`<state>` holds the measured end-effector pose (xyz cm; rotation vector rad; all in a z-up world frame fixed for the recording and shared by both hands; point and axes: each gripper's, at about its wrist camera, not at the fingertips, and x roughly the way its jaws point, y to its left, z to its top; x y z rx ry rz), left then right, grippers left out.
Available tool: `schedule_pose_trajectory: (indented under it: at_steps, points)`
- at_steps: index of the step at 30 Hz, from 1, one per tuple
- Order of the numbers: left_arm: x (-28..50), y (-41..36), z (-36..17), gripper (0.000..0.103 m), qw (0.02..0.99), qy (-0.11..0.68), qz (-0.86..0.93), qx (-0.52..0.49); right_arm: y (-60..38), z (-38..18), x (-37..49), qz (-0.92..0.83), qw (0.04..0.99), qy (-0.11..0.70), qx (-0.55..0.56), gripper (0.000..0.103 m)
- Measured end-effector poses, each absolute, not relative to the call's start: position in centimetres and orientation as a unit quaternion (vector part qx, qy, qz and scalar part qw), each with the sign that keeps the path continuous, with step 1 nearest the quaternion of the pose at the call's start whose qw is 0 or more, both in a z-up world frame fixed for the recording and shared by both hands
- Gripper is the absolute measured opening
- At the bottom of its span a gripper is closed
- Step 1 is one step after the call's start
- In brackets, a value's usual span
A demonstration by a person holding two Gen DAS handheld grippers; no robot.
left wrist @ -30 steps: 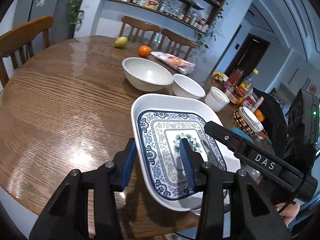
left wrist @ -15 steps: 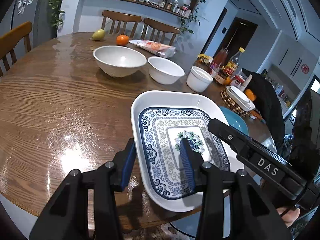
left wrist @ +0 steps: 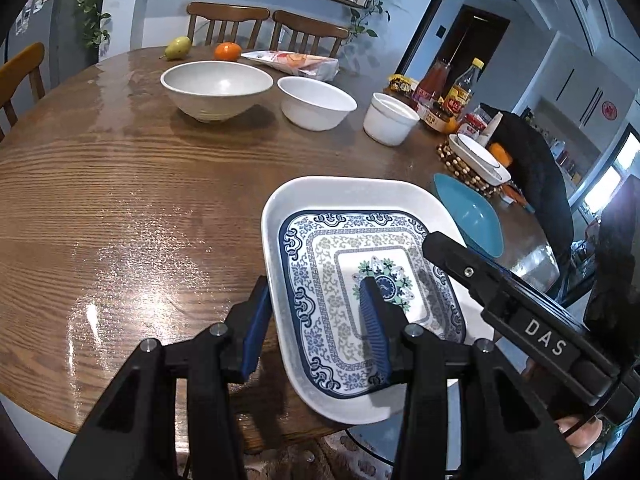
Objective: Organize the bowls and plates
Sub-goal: 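Lower the held large plate onto the smaller patterned plate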
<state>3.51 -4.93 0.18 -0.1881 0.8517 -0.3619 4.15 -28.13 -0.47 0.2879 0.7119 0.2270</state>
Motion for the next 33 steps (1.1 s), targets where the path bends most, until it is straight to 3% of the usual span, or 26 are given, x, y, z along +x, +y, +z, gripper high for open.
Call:
schedule_pose_trajectory:
  at_steps: [33]
  points:
    - [4.4,-7.0,-0.4,0.047,0.887,0.425,-0.174,-0.054,-28.6,-2.0,4.8,0.064,0.929,0.348,0.11,0.051]
